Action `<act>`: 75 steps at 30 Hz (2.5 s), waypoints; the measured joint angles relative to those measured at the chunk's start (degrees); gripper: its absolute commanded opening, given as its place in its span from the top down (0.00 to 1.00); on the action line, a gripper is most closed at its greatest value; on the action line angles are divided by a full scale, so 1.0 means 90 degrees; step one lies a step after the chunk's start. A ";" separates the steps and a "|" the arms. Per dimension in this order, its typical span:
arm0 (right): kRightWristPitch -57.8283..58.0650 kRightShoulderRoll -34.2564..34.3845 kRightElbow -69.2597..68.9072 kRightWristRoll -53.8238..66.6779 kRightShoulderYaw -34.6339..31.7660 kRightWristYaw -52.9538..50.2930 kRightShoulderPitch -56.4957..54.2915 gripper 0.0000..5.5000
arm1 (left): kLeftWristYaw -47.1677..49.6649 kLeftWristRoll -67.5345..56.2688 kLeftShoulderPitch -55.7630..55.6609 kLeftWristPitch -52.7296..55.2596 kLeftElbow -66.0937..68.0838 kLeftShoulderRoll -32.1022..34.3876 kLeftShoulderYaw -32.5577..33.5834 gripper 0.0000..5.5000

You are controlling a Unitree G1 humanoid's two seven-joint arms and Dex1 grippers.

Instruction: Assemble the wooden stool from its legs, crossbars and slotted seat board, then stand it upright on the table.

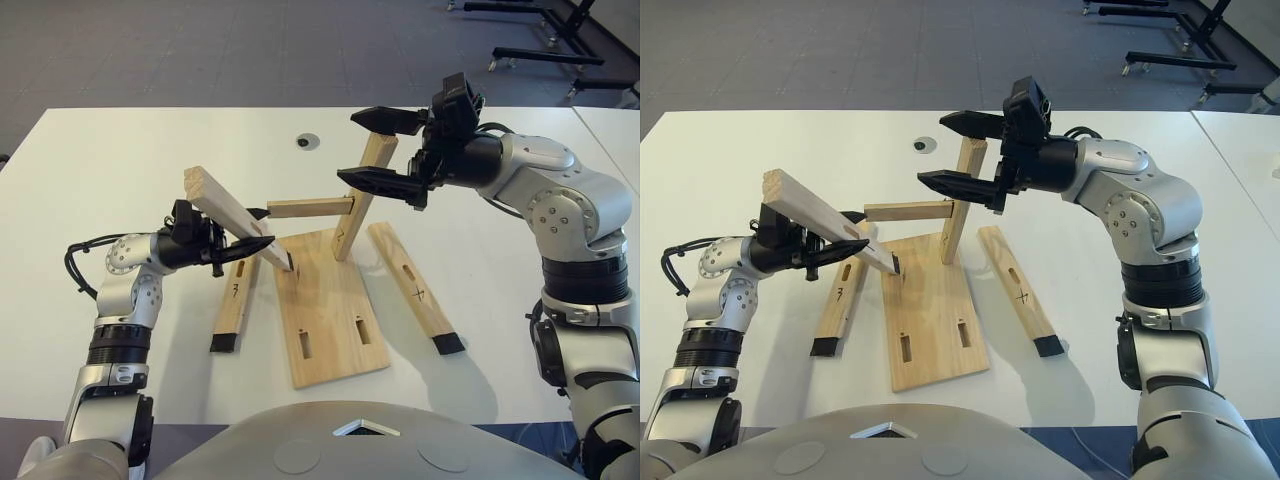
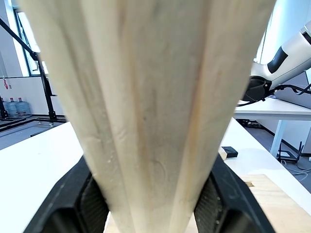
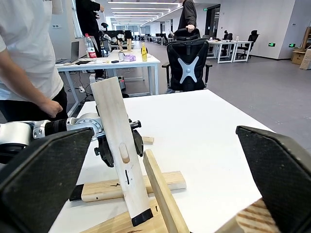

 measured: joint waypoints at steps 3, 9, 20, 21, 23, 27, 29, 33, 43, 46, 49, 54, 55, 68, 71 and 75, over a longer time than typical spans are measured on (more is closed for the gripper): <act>-0.0004 -0.0036 -0.0078 -0.0025 -0.0002 0.0030 0.0037 0.02 | 0.0001 -0.0017 0.0000 0.0005 0.0097 -0.0125 0.0160 0.63; -0.0012 -0.0041 -0.0091 -0.0052 0.0002 0.0040 0.0043 0.02 | 0.0002 -0.0057 -0.0001 0.0008 0.0235 -0.0349 0.0418 0.63; -0.0050 -0.0136 -0.0131 -0.0189 0.0024 0.0049 0.0123 0.02 | 0.0073 -0.0386 0.0019 0.0122 0.0085 -0.0679 0.0696 0.63; -0.0051 -0.0136 -0.0139 -0.0189 0.0025 0.0052 0.0122 0.02 | 0.0117 -0.0456 0.0019 0.0134 0.0076 -0.0739 0.0736 0.63; -0.0051 -0.0138 -0.0164 -0.0190 0.0025 0.0052 0.0119 0.02 | 0.0144 -0.0468 0.0023 0.0141 0.0073 -0.0807 0.0770 0.63; -0.0051 -0.0138 -0.0218 -0.0189 0.0053 0.0087 0.0076 0.02 | 0.0169 -0.0438 0.0053 0.0141 0.0080 -0.0808 0.0769 0.63; -0.0050 -0.0134 -0.0238 -0.0187 0.0093 0.0149 0.0062 0.02 | 0.0171 -0.0382 0.0053 0.0140 0.0164 -0.0728 0.0741 0.63; -0.0050 -0.0117 -0.0356 -0.0184 0.0173 0.0185 0.0027 0.02 | 0.0173 -0.0252 0.0053 0.0138 0.0301 -0.0618 0.0685 0.63; 0.0269 -0.0025 -0.0324 -0.0418 0.0842 0.0417 0.0139 0.02 | 0.0201 -0.0197 -0.0306 0.0147 0.0804 -0.0517 0.0581 0.63; 0.0262 0.0086 -0.0448 -0.0408 0.0683 0.0324 0.0125 0.02 | 0.0168 -0.0179 -0.0378 0.0123 0.0910 -0.0445 0.0532 0.63; 0.0344 0.0241 -0.0544 0.0093 0.0182 0.0248 -0.0037 0.02 | 0.0105 -0.0179 -0.0409 0.0087 0.0944 -0.0402 0.0464 0.63; 0.0448 0.0355 0.0150 0.0954 -0.0945 0.0065 -0.0784 0.02 | 0.0066 -0.0179 -0.0429 0.0035 0.0988 -0.0351 0.0413 0.63; 0.0290 0.0314 0.0507 0.0649 -0.0927 0.0009 -0.0892 0.02 | 0.0060 -0.0179 -0.0436 0.0025 0.0996 -0.0347 0.0396 0.63; -0.0695 0.0601 0.1949 -0.1355 0.0405 0.0751 -0.1033 0.02 | -0.0014 -0.0179 -0.0508 0.0000 0.1027 -0.0285 0.0214 0.63; -0.0693 0.0524 0.1918 -0.1498 0.0563 0.1095 -0.1033 0.02 | -0.0020 -0.0178 -0.0508 -0.0015 0.1027 -0.0281 0.0203 0.63; -0.0641 0.0181 0.1845 -0.1547 0.0692 0.1731 -0.1015 0.02 | -0.0083 -0.0178 -0.0530 -0.0033 0.1035 -0.0280 0.0148 0.63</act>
